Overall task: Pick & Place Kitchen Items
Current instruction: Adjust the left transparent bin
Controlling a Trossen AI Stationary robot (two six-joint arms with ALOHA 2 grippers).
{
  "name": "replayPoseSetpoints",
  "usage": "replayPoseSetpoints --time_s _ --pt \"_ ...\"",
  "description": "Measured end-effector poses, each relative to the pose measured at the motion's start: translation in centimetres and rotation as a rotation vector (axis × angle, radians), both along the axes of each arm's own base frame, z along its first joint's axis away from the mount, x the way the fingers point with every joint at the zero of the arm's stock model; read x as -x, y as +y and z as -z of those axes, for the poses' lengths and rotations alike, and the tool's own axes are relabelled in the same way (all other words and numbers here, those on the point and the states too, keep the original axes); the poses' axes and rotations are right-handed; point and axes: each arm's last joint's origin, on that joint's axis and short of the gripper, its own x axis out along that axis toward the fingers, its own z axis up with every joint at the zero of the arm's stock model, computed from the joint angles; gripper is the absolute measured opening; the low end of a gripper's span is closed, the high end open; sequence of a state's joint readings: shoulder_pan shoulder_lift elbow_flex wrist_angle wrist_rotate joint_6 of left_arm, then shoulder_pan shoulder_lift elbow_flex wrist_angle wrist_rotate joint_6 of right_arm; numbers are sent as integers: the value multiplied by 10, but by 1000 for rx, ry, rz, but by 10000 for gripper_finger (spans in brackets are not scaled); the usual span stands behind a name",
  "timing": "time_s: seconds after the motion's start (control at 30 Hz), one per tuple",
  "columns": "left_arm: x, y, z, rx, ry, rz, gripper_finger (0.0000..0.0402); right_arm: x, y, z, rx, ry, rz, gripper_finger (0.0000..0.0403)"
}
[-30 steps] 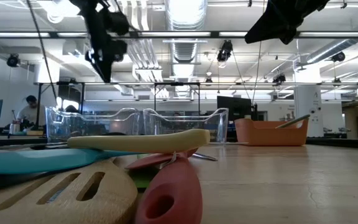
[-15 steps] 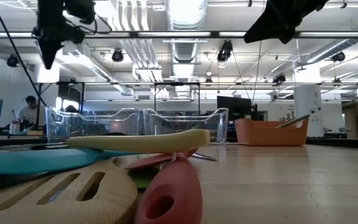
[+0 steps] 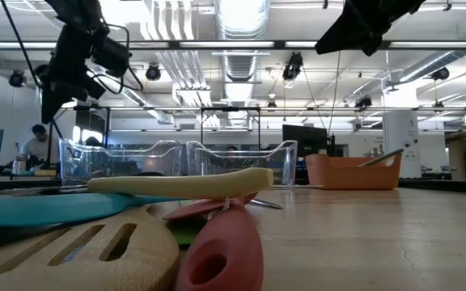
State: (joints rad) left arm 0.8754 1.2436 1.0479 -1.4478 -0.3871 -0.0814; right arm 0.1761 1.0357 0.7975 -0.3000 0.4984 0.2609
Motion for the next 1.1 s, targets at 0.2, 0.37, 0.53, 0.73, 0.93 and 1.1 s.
replayPoseSetpoints --time_s 0.2,0.37,0.53,0.73,0.93,1.1 --pt "-7 7 13 -27 -44 -96 2 0 0 0 0 0 0 52" --pt "-10 13 23 -33 -39 -177 1 0 0 0 0 1 0 52" --pt "-12 19 40 -9 -7 -227 1 1 0 1 1 10 -1 52" --pt "-16 23 61 15 -6 -248 1 1 0 4 4 25 -1 52" --pt "-22 27 64 14 -99 -266 1 2 0 7 6 40 -1 52" --pt "-26 32 64 -19 -163 -254 1 3 0 8 9 54 -1 52"
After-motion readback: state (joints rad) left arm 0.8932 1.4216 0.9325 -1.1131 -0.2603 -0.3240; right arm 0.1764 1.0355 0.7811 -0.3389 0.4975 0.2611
